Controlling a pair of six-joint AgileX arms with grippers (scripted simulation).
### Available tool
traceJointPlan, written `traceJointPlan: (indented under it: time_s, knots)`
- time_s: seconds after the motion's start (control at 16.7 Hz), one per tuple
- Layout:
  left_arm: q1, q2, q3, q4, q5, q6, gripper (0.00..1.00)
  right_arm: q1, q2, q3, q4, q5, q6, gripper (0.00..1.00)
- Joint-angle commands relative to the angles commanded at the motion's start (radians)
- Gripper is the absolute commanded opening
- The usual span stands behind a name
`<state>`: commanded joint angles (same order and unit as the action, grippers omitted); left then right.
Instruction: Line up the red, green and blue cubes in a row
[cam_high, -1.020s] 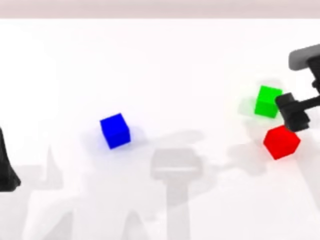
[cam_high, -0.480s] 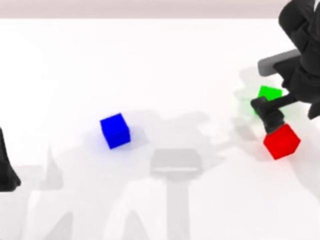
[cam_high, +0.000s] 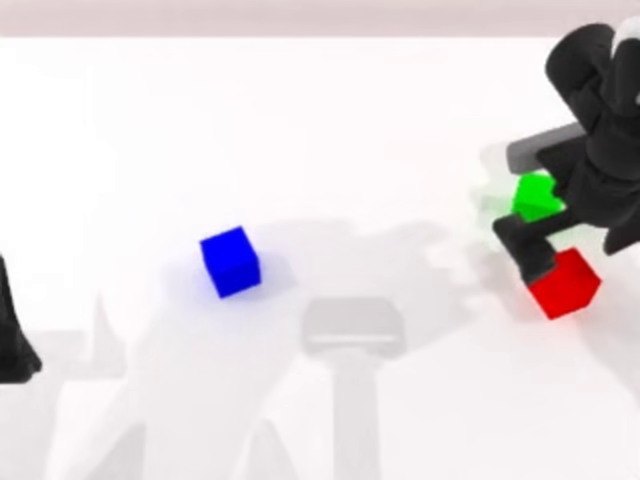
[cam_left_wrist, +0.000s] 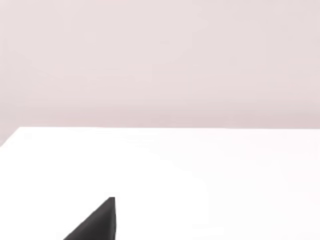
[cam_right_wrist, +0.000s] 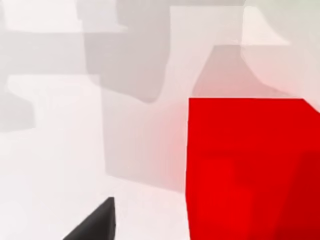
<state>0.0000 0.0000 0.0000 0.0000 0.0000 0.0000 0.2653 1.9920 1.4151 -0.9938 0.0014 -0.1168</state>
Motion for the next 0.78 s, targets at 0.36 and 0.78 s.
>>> traceJointPlan:
  time_s: [0.36,0.78]
  knots:
    - [0.0,0.0,0.0,0.0,0.0,0.0,1.0,0.003,0.084,-0.12,0.204,0.001,0.004,1.0]
    - [0.0,0.0,0.0,0.0,0.0,0.0,1.0,0.003,0.085,-0.121,0.206,0.001,0.004,0.77]
